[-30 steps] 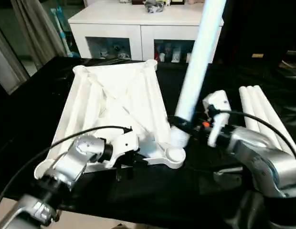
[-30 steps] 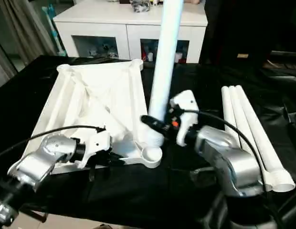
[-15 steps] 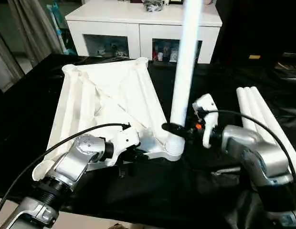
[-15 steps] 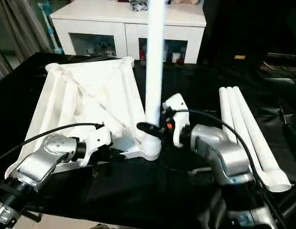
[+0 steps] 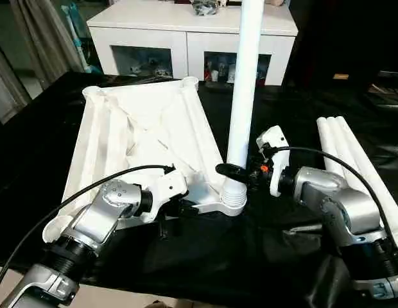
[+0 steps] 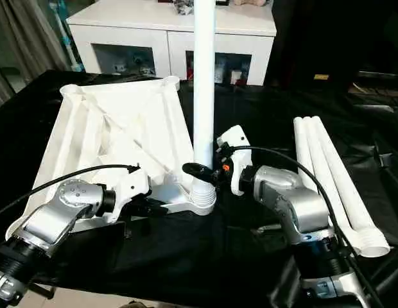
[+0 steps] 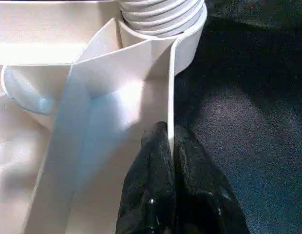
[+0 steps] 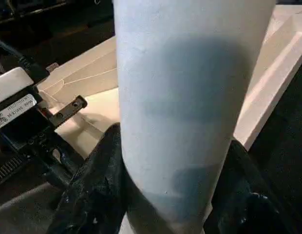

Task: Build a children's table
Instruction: Insert table leg to table base

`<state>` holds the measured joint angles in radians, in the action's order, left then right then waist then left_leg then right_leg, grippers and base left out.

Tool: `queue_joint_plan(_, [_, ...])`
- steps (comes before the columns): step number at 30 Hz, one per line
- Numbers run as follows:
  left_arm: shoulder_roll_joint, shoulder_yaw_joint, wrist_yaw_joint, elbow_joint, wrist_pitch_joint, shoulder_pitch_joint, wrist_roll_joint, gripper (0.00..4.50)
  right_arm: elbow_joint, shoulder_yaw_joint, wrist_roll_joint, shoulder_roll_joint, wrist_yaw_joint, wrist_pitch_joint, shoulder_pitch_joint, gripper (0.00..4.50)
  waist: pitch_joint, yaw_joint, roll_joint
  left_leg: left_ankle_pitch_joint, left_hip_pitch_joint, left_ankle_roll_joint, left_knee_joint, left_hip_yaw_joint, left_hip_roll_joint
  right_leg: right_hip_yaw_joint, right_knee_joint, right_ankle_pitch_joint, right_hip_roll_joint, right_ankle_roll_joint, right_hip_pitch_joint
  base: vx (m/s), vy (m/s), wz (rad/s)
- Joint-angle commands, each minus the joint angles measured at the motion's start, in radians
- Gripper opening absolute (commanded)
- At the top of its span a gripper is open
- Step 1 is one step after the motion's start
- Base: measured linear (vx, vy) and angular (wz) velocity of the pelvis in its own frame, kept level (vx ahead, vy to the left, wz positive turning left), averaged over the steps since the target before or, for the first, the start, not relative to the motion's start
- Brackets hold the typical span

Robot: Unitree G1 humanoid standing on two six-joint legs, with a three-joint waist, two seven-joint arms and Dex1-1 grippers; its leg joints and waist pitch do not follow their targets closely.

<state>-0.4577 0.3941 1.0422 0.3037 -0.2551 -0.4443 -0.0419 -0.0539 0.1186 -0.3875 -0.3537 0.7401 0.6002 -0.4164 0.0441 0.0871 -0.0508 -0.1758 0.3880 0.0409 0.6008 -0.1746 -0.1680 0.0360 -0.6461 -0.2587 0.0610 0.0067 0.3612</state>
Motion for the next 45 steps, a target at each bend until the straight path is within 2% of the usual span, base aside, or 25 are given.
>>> queue_joint_plan(1, [-0.002,-0.027,-0.052,0.057,-0.025,-0.003,0.027,0.00,-0.035,-0.009,0.006,0.005,-0.006,-0.017,0.031,1.83,-0.050,0.004,0.007,-0.223,-0.022,0.015,-0.082,0.026,-0.062,-0.048,0.092,-0.110,0.089,-0.212,-0.019,0.000,0.000,0.00])
queue_joint_plan(4, [0.000,-0.030,-0.055,0.066,-0.023,-0.010,0.027,0.00,-0.043,-0.019,0.007,0.009,-0.009,-0.035,0.052,1.83,-0.050,0.003,0.006,-0.236,-0.023,0.018,-0.083,0.027,-0.063,-0.047,0.093,-0.114,0.089,-0.213,-0.018,0.000,0.000,0.00])
queue_joint_plan(5, [0.001,-0.032,-0.055,0.072,-0.021,-0.014,0.026,0.00,-0.046,-0.024,0.005,0.013,-0.010,-0.045,0.066,1.83,-0.049,0.004,-0.001,-0.251,-0.025,0.021,-0.084,0.027,-0.063,-0.048,0.095,-0.127,0.088,-0.212,-0.015,0.000,0.000,0.00])
queue_joint_plan(6, [0.001,-0.033,-0.057,0.073,-0.020,-0.015,0.027,0.00,-0.047,-0.026,0.005,0.014,-0.010,-0.049,0.070,1.83,-0.048,0.003,0.003,-0.265,-0.025,0.024,-0.086,0.028,-0.063,-0.048,0.096,-0.144,0.089,-0.211,-0.016,0.000,0.000,0.00])
queue_joint_plan(7, [0.002,-0.034,-0.059,0.076,-0.019,-0.017,0.027,0.00,-0.049,-0.029,0.005,0.017,-0.011,-0.056,0.078,1.83,-0.048,0.004,-0.002,-0.269,-0.024,0.026,-0.086,0.029,-0.063,-0.049,0.097,-0.149,0.090,-0.210,-0.016,0.000,0.000,0.00])
queue_joint_plan(9, [0.003,-0.036,-0.060,0.087,-0.014,-0.025,0.028,0.00,-0.061,-0.035,0.009,0.025,-0.015,-0.076,0.089,1.83,-0.047,0.003,0.000,-0.287,-0.025,0.030,-0.088,0.030,-0.063,-0.049,0.100,-0.174,0.091,-0.205,-0.015,0.000,0.000,0.00])
queue_joint_plan(10, [0.009,-0.040,-0.065,0.112,-0.006,-0.044,0.030,0.00,-0.075,-0.028,0.026,0.030,-0.023,-0.107,0.106,1.83,-0.047,0.003,-0.009,-0.297,-0.026,0.035,-0.088,0.031,-0.063,-0.048,0.102,-0.189,0.092,-0.203,-0.013,0.000,0.000,0.00])
queue_joint_plan(12, [0.010,-0.041,-0.066,0.118,-0.005,-0.048,0.030,0.00,-0.075,-0.025,0.030,0.030,-0.023,-0.113,0.110,1.83,-0.045,0.003,-0.004,-0.316,-0.026,0.039,-0.090,0.032,-0.062,-0.050,0.106,-0.227,0.093,-0.194,-0.013,0.000,0.000,0.00])
queue_joint_plan(15, [0.019,-0.045,-0.077,0.134,0.004,-0.059,0.032,0.00,-0.045,0.016,0.071,0.022,-0.023,-0.166,0.145,1.83,-0.046,0.003,-0.014,-0.328,-0.028,0.044,-0.091,0.033,-0.065,-0.051,0.107,-0.231,0.093,-0.186,-0.009,0.000,0.000,0.00])
queue_joint_plan(18, [0.026,-0.044,-0.080,0.150,0.011,-0.068,0.034,0.00,-0.032,0.032,0.084,0.028,-0.028,-0.187,0.161,1.83,-0.044,0.001,-0.011,-0.336,-0.026,0.038,-0.094,0.033,-0.063,-0.051,0.110,-0.246,0.091,-0.179,-0.009,0.000,0.000,0.00])
queue_joint_plan(21, [0.028,-0.043,-0.080,0.163,0.017,-0.075,0.036,0.00,-0.035,0.041,0.095,0.034,-0.031,-0.195,0.161,1.83,-0.043,0.001,-0.013,-0.360,-0.028,0.040,-0.095,0.035,-0.063,-0.053,0.117,-0.320,0.094,-0.167,-0.005,0.000,0.000,0.00])
queue_joint_plan(23, [0.025,-0.041,-0.074,0.164,0.020,-0.075,0.038,0.00,-0.038,0.056,0.107,0.032,-0.029,-0.197,0.158,1.83,-0.042,0.001,-0.010,-0.361,-0.027,0.042,-0.097,0.036,-0.064,-0.053,0.117,-0.334,0.095,-0.161,-0.004,0.000,0.000,0.00])
queue_joint_plan(27, [0.014,-0.033,-0.054,0.161,0.024,-0.069,0.040,0.00,-0.062,0.088,0.129,0.026,-0.024,-0.185,0.133,1.83,-0.040,-0.002,-0.011,-0.388,-0.029,0.050,-0.100,0.038,-0.065,-0.054,0.119,-0.364,0.095,-0.155,0.001,0.000,0.000,0.00])
queue_joint_plan(29, [0.006,-0.024,-0.040,0.154,0.025,-0.063,0.044,0.00,-0.102,0.104,0.141,0.027,-0.014,-0.167,0.099,1.83,-0.040,-0.004,-0.004,-0.385,-0.026,0.048,-0.101,0.040,-0.065,-0.053,0.117,-0.371,0.096,-0.156,-0.001,0.000,0.000,0.00])
queue_joint_plan(30, [0.001,-0.018,-0.033,0.148,0.024,-0.060,0.048,0.00,-0.124,0.111,0.147,0.029,-0.008,-0.164,0.083,1.83,-0.040,-0.007,0.005,-0.379,-0.023,0.045,-0.102,0.039,-0.065,-0.053,0.117,-0.370,0.096,-0.156,-0.002,0.000,0.000,0.00])
queue_joint_plan(31, [-0.001,-0.014,-0.029,0.145,0.025,-0.058,0.050,0.00,-0.135,0.115,0.152,0.031,-0.005,-0.164,0.075,1.83,-0.039,-0.006,-0.003,-0.382,-0.023,0.047,-0.102,0.040,-0.064,-0.053,0.119,-0.383,0.097,-0.153,-0.001,0.000,0.000,0.00])
queue_joint_plan(32, [-0.002,-0.013,-0.028,0.143,0.025,-0.056,0.051,0.00,-0.141,0.116,0.153,0.033,-0.004,-0.162,0.071,1.83,-0.038,-0.006,0.003,-0.391,-0.025,0.048,-0.102,0.038,-0.065,-0.055,0.122,-0.394,0.097,-0.148,0.003,0.000,0.000,0.00])
queue_joint_plan(33, [-0.002,-0.013,-0.028,0.142,0.025,-0.055,0.051,0.00,-0.143,0.117,0.153,0.033,-0.003,-0.161,0.069,1.83,-0.037,-0.006,0.001,-0.397,-0.028,0.050,-0.102,0.039,-0.065,-0.055,0.122,-0.400,0.098,-0.147,0.005,0.000,0.000,0.00])
queue_joint_plan(35, [-0.004,-0.008,-0.032,0.134,0.021,-0.048,0.056,0.00,-0.156,0.123,0.146,0.034,0.019,-0.143,0.059,1.83,-0.037,-0.007,0.012,-0.405,-0.027,0.051,-0.105,0.040,-0.067,-0.055,0.123,-0.409,0.098,-0.141,0.004,0.000,0.000,0.00])
queue_joint_plan(38, [-0.007,-0.005,-0.032,0.129,0.017,-0.043,0.058,0.00,-0.164,0.127,0.151,0.029,0.029,-0.147,0.066,1.83,-0.035,-0.007,0.009,-0.432,-0.033,0.062,-0.107,0.041,-0.068,-0.056,0.126,-0.417,0.099,-0.141,0.010,0.000,0.000,0.00])
queue_joint_plan(40, [-0.010,-0.005,-0.029,0.125,0.012,-0.040,0.057,0.00,-0.172,0.127,0.154,0.025,0.032,-0.156,0.071,1.83,-0.032,-0.009,0.011,-0.458,-0.038,0.067,-0.110,0.042,-0.066,-0.055,0.131,-0.442,0.098,-0.136,0.010,0.000,0.000,0.00])
queue_joint_plan(41, [-0.014,-0.007,-0.025,0.127,0.013,-0.041,0.056,0.00,-0.172,0.124,0.152,0.019,0.038,-0.166,0.084,1.83,-0.035,-0.009,0.006,-0.452,-0.036,0.069,-0.114,0.044,-0.067,-0.055,0.130,-0.426,0.099,-0.134,0.004,0.000,0.000,0.00])
queue_joint_plan(43, [-0.016,-0.008,-0.023,0.127,0.013,-0.041,0.055,0.00,-0.172,0.121,0.151,0.017,0.040,-0.169,0.088,1.83,-0.040,-0.008,0.010,-0.418,-0.033,0.064,-0.118,0.042,-0.068,-0.053,0.127,-0.351,0.095,-0.140,-0.003,0.000,0.000,0.00])
queue_joint_plan(44, [-0.021,-0.010,-0.018,0.132,0.016,-0.043,0.054,0.00,-0.170,0.118,0.151,0.013,0.045,-0.180,0.099,1.83,-0.041,-0.007,0.005,-0.406,-0.037,0.061,-0.117,0.038,-0.067,-0.053,0.128,-0.308,0.093,-0.148,0.000,0.000,0.000,0.00])
queue_joint_plan(45, [-0.022,-0.011,-0.018,0.134,0.017,-0.043,0.054,0.00,-0.170,0.118,0.151,0.012,0.045,-0.181,0.100,1.83,-0.041,-0.007,0.007,-0.403,-0.038,0.059,-0.116,0.037,-0.067,-0.054,0.127,-0.293,0.092,-0.153,0.000,0.000,0.000,0.00])
